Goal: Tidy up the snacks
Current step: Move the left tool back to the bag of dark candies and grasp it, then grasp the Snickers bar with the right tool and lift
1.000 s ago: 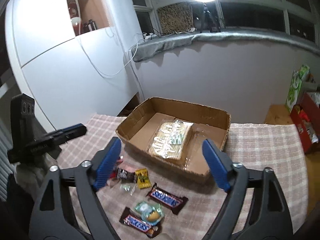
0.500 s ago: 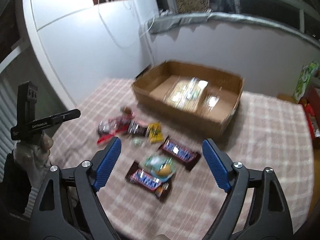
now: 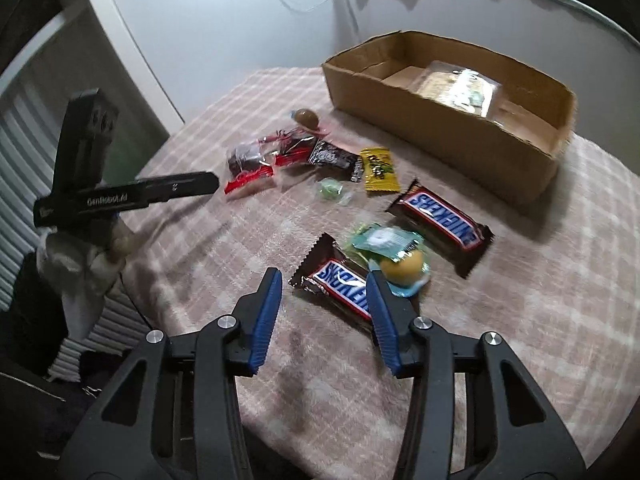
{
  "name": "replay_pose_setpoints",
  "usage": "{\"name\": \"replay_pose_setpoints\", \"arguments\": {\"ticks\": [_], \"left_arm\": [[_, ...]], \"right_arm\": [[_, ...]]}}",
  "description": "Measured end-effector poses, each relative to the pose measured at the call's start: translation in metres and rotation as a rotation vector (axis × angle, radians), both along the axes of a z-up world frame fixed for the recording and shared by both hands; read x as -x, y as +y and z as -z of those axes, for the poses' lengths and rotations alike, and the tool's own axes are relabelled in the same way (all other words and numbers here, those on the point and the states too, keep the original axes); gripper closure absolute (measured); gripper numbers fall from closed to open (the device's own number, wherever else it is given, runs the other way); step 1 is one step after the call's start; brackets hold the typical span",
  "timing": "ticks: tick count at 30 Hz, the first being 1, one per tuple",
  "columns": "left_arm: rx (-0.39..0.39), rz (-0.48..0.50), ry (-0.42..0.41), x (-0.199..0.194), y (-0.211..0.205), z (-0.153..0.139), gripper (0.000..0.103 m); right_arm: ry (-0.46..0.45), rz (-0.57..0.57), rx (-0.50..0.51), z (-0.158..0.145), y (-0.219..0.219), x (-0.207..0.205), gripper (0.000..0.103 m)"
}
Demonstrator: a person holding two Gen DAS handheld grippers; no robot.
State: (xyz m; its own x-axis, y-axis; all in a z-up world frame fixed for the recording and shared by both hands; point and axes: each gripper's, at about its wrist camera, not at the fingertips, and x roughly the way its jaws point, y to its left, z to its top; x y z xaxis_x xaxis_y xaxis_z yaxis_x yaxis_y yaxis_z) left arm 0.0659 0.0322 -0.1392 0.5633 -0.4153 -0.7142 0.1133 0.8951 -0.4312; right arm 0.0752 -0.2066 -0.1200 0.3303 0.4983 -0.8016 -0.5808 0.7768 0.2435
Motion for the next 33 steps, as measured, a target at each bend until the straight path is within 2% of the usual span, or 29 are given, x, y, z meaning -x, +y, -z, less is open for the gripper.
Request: {"name": "replay_pose_setpoints", "arguments": {"ticks": [6,9,12,22,27,33], "left_arm": [[0.012,-0.033,0.025,-0.016,0.006,0.006,0.048],[-0.021,-0.033,0.019,-0.025,0.004,0.004,0.048],[-0.045,-0.031,0.019,-0.033,0.000,0.002,0.042],[-0.218,0.006,0.047,-0.050,-0.024,0.011,0.041],[-0.237,0.002,0.030,-0.048,-0.020,0.012,0.041],[-0.243,0.000,0.006,-0.041,-0.013,0.012,0.054]], "right_arm": [[0.019,-0.008,0.023,0.010,0.009,-0.017,0.057],[0.024,-0.011,0.036,0.013,0.010,-0.022,0.057],[0.036,-0.022,0.044,0.016,0.011,-0.023,0.057],[0.003,-0.078,0.125,0.017,0.015,-0.018,0.057],[-0.016,-0.118,0.167,0.017,0.020,-0.017,0.057],[0.002,-0.166,0.196,0.019,0.025,-0.011,0.057]]}}
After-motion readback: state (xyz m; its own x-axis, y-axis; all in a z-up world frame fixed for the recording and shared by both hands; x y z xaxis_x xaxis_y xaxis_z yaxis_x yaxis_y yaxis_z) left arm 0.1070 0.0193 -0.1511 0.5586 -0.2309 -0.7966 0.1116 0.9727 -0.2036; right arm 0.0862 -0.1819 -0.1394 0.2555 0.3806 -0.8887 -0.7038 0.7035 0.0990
